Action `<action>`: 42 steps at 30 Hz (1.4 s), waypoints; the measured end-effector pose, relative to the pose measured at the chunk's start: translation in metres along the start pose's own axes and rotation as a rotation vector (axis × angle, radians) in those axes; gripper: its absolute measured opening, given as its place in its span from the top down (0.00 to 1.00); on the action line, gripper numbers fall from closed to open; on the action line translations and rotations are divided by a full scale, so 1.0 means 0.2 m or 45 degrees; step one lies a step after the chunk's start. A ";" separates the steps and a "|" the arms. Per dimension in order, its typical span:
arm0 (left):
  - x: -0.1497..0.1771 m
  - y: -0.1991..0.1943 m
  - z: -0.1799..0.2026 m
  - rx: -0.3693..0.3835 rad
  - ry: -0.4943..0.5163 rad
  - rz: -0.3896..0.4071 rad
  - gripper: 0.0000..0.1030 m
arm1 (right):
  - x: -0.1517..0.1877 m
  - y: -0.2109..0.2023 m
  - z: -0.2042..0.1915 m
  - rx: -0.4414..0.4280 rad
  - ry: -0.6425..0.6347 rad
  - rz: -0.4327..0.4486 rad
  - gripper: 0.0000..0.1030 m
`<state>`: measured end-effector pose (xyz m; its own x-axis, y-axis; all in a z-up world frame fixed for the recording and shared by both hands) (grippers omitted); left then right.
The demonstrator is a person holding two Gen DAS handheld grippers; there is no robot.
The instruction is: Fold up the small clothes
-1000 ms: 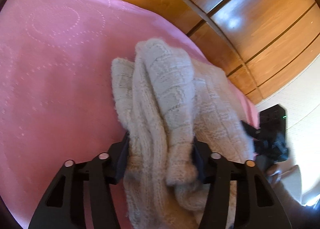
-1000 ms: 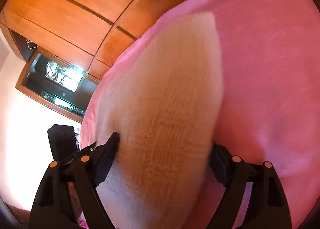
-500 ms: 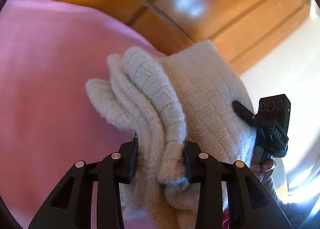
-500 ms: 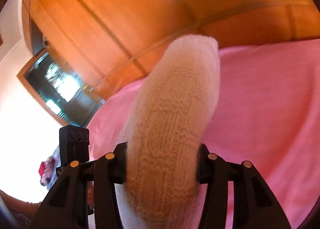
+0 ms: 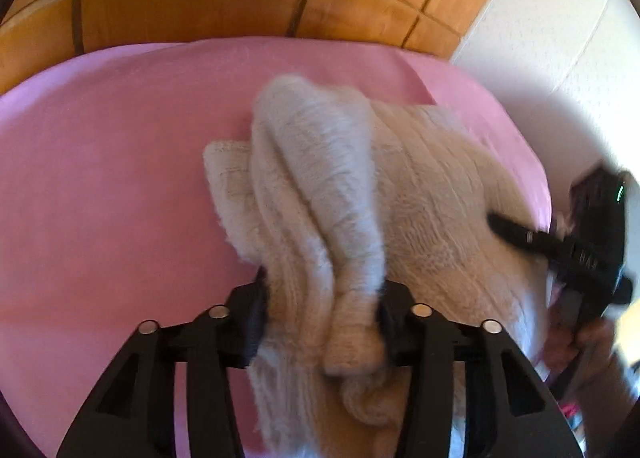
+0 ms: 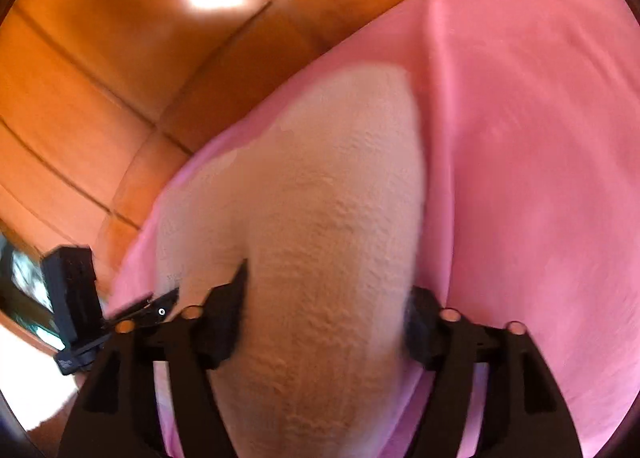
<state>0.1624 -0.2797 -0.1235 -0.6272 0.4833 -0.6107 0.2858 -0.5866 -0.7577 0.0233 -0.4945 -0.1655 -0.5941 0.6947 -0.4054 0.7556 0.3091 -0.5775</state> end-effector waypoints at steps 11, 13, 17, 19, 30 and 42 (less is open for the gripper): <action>-0.04 -0.49 0.10 -0.171 -0.008 0.303 0.46 | 0.01 -0.37 -0.20 0.133 -0.215 0.226 0.63; -0.03 -0.49 0.20 -0.162 0.068 0.322 0.46 | 0.07 -0.36 -0.31 0.145 -0.287 0.242 0.65; 0.01 -0.30 0.25 -0.211 0.146 0.186 0.51 | 0.24 -0.19 -0.41 0.215 -0.390 0.153 0.66; 0.13 -0.14 0.17 -0.319 0.152 0.048 0.51 | 0.36 -0.06 -0.37 0.264 -0.379 0.057 0.65; 0.19 -0.27 0.09 -0.340 0.009 0.103 0.47 | 0.51 0.02 -0.36 0.292 -0.328 0.091 0.61; 0.28 -0.53 0.12 -0.427 -0.006 0.214 0.31 | 0.58 0.04 -0.48 0.379 -0.410 0.124 0.19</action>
Point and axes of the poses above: each gripper's, at about its wrist camera, not at the fingertips, and y roughly the way its jaws point, z to its right, x to its underside, the point moved 6 cm from there along y, roughly the way its jaws point, and after that the axes turned 10 degrees about y, right-handed, at the moved point
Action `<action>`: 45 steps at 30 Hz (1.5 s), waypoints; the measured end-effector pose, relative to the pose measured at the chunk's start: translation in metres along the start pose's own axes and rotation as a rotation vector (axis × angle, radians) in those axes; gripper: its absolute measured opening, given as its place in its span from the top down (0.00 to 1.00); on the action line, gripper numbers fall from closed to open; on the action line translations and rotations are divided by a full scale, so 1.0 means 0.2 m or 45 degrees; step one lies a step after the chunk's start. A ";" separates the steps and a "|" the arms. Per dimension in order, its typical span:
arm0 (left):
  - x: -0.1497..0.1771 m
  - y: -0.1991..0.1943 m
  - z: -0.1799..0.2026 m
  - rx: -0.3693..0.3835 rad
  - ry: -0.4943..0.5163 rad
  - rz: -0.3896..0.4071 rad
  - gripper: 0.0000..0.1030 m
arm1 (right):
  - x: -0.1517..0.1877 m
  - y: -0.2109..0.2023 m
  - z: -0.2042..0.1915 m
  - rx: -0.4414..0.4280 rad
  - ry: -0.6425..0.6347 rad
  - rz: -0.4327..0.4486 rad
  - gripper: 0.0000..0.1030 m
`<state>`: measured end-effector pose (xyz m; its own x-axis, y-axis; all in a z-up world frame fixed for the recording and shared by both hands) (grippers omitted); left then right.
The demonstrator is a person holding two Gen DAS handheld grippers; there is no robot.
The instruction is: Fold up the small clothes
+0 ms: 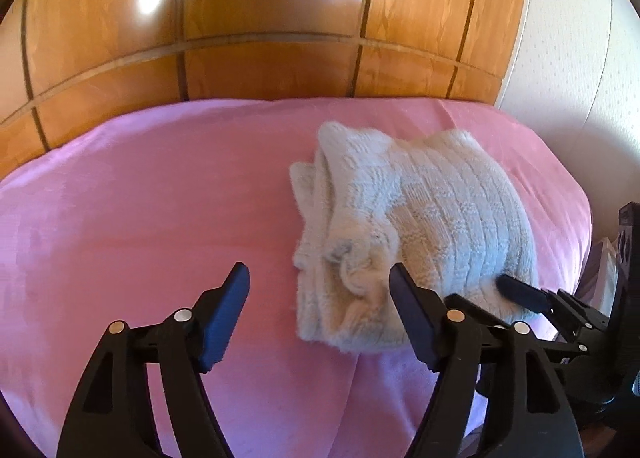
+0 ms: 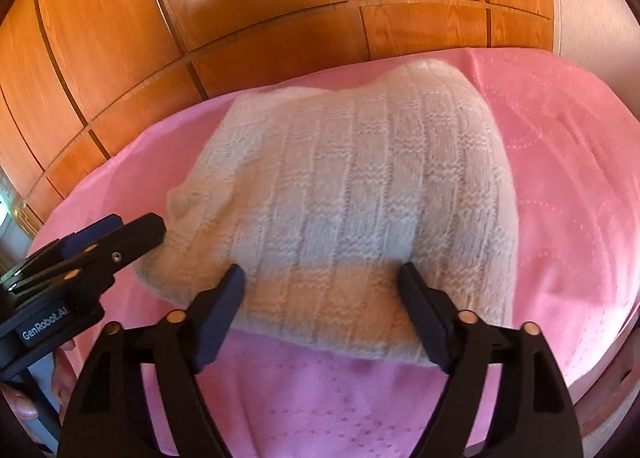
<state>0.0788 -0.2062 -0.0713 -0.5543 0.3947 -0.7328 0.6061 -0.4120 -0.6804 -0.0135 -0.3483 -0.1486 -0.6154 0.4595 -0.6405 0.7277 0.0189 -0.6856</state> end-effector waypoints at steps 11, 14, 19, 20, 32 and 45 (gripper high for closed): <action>0.01 -0.12 -0.08 -0.059 -0.035 0.031 0.22 | -0.02 -0.16 -0.02 0.099 0.050 0.122 0.07; 0.01 -0.15 -0.09 -0.076 -0.035 0.040 0.21 | -0.05 -0.21 -0.01 0.164 0.068 0.174 0.03; 0.01 -0.20 -0.10 -0.117 -0.046 0.070 0.11 | -0.08 -0.29 0.02 0.295 0.114 0.266 0.02; 0.02 -0.21 -0.10 -0.125 -0.044 0.073 0.11 | -0.09 -0.30 0.02 0.303 0.127 0.280 0.02; 0.03 -0.28 -0.11 -0.163 -0.039 0.087 0.04 | -0.07 -0.38 -0.01 0.329 0.143 0.350 0.02; 0.03 -0.30 -0.06 -0.173 -0.024 0.101 0.04 | -0.05 -0.37 -0.02 0.307 0.136 0.325 0.02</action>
Point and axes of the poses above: each gripper's, at about its wrist camera, not at the fingertips, and y roughly the way its jaws point, z to its right, x to its underside, the point moved 6 cm from there along y, roughly the way its jaws point, and after that the axes turned 10 degrees about y, right-handed, at the moved point
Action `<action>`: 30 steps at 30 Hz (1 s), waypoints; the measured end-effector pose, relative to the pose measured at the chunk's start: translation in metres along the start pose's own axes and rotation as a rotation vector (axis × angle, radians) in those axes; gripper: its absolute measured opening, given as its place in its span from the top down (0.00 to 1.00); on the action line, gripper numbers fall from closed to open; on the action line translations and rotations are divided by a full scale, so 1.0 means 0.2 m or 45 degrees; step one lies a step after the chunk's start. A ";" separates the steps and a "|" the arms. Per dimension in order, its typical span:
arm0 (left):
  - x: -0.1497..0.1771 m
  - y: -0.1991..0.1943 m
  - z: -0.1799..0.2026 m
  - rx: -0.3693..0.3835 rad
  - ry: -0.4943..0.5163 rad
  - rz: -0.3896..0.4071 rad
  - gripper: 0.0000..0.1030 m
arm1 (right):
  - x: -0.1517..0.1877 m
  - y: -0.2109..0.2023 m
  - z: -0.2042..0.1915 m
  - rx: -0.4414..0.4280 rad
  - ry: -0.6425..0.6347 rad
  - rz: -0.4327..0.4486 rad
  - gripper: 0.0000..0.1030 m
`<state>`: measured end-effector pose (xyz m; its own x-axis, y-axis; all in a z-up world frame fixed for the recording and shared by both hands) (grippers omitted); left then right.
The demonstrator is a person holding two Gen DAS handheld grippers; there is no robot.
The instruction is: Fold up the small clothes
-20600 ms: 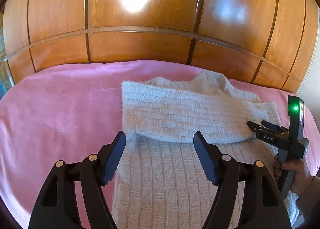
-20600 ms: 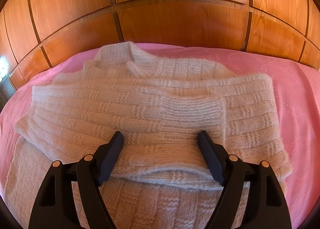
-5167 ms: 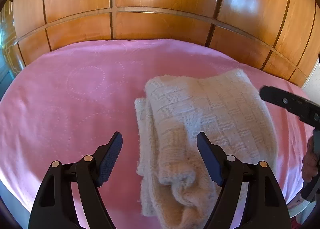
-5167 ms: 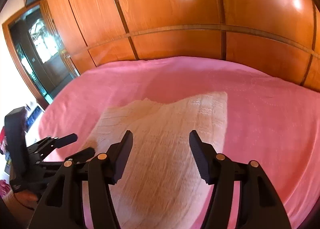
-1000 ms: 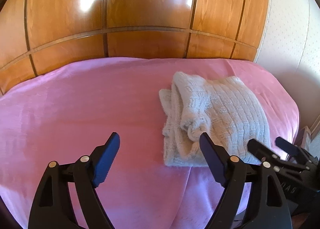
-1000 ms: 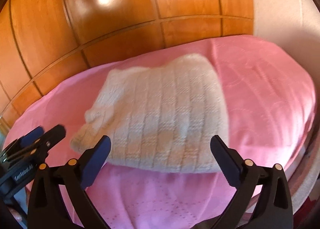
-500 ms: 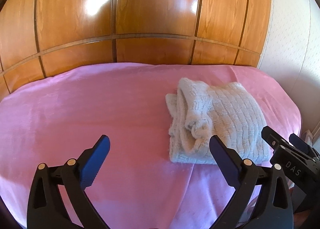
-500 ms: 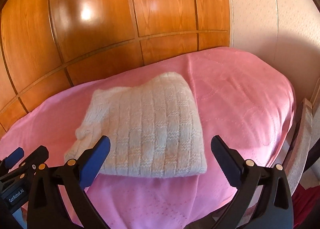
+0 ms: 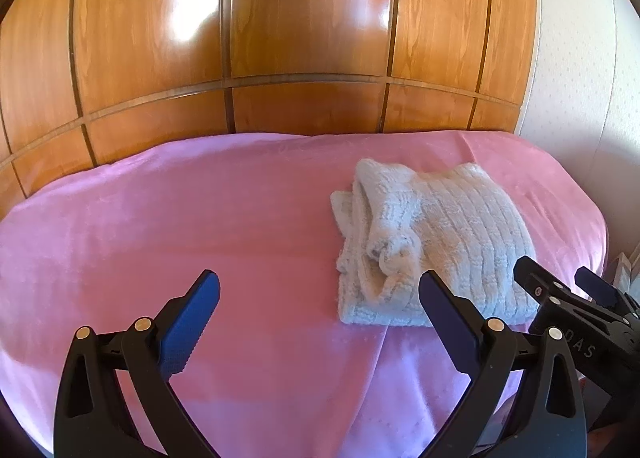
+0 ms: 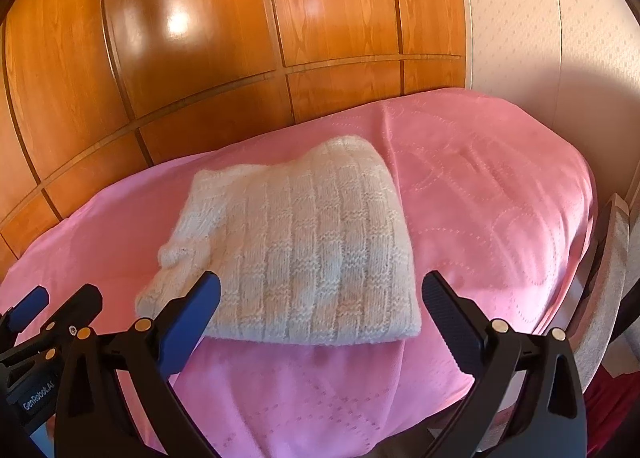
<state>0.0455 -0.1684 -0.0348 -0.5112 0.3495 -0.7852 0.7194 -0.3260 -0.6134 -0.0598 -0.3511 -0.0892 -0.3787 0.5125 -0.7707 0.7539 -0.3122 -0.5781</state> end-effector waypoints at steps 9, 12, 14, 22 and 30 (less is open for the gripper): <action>-0.01 -0.03 0.00 -0.019 0.009 0.022 0.04 | 0.00 0.00 -0.01 -0.010 -0.011 0.007 0.02; 0.00 -0.03 0.00 -0.026 0.004 0.023 0.04 | 0.01 0.01 -0.02 -0.015 -0.010 0.003 0.02; 0.00 -0.03 -0.01 -0.017 -0.001 0.016 0.04 | 0.01 0.01 -0.02 -0.017 -0.015 0.000 0.02; 0.00 -0.02 -0.05 -0.048 -0.025 0.007 0.04 | 0.01 0.02 -0.03 -0.023 -0.018 -0.013 0.02; 0.02 0.03 -0.07 -0.041 -0.058 -0.039 0.04 | -0.07 0.04 0.01 -0.018 -0.004 0.018 0.02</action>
Point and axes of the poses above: each gripper's, at about its wrist camera, not at the fingertips, and y roughly the way its jaws point, z to its right, x to its underside, the point moved 6 cm from there along y, roughly the way its jaws point, and after that the axes turned 10 degrees about y, right-handed, at the moved point
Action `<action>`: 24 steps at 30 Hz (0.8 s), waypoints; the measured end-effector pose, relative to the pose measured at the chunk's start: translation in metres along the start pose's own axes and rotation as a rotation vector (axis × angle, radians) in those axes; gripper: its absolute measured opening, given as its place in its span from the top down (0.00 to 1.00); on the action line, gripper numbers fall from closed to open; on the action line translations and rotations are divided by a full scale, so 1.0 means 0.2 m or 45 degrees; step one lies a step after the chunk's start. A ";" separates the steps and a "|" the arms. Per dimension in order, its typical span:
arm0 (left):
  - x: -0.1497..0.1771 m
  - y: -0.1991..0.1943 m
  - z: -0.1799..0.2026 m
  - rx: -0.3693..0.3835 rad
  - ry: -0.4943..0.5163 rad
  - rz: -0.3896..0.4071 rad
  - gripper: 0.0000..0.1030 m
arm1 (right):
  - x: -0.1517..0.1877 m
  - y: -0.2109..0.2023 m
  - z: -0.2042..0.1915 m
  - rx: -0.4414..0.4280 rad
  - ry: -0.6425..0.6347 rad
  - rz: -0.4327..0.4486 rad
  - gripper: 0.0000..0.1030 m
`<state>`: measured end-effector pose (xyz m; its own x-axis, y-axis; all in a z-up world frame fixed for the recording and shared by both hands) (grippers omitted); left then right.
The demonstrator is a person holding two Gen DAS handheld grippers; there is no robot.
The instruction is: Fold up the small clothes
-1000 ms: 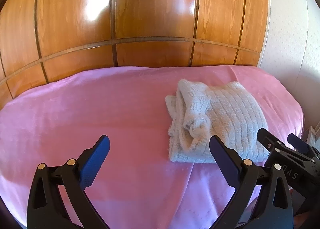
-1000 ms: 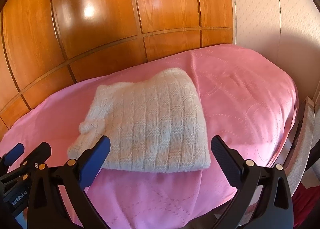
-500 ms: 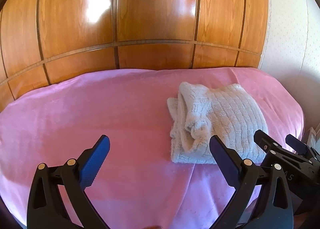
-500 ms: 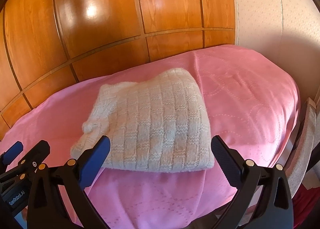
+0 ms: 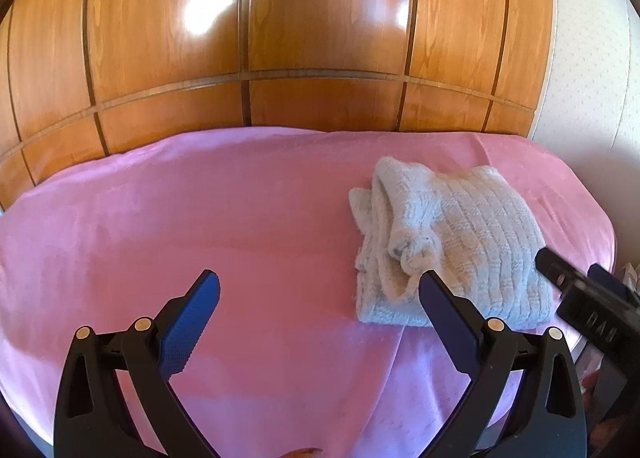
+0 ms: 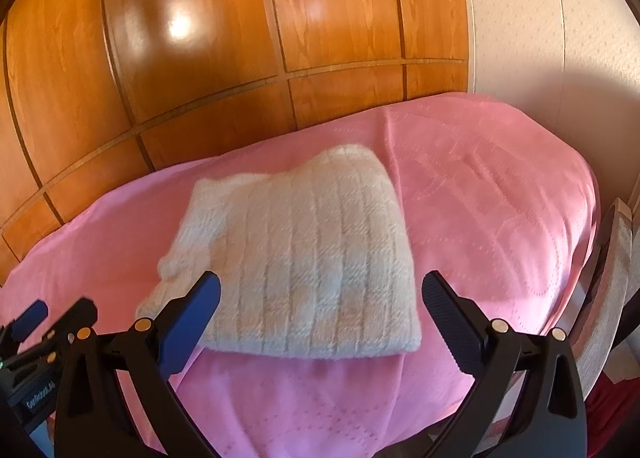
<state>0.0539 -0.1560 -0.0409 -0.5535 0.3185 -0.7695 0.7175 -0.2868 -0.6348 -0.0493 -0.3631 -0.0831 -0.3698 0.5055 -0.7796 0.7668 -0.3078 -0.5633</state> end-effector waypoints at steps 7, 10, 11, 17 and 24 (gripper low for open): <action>0.02 0.03 -0.02 -0.012 0.000 -0.023 0.04 | -0.18 0.16 0.21 0.083 0.091 -0.008 0.02; 0.02 0.06 -0.02 -0.017 0.010 -0.034 0.04 | -0.27 0.33 0.38 0.181 0.119 -0.029 0.02; 0.02 0.07 -0.02 -0.016 0.008 -0.038 0.04 | -0.30 0.40 0.44 0.233 0.129 -0.046 0.02; 0.02 0.13 -0.06 -0.033 -0.009 -0.071 0.04 | -0.41 0.84 0.76 0.440 0.168 -0.195 0.02; 0.05 0.25 -0.11 -0.069 -0.025 -0.146 0.04 | -0.44 1.10 0.83 0.497 0.136 -0.247 0.02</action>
<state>0.0940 -0.1468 -0.0779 -0.6410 0.3282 -0.6938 0.6706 -0.2002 -0.7143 0.0644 -0.6092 -0.1832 -0.4150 0.6581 -0.6282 0.4258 -0.4697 -0.7734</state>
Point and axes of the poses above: each gripper's, at about its wrist camera, not at the fingertips, and y roughly the way its jaws point, z to its right, x to its underside, the point moved 6 cm from there along y, roughly the way its jaws point, and after that the axes turned 10 degrees about y, right-handed, at the moved point
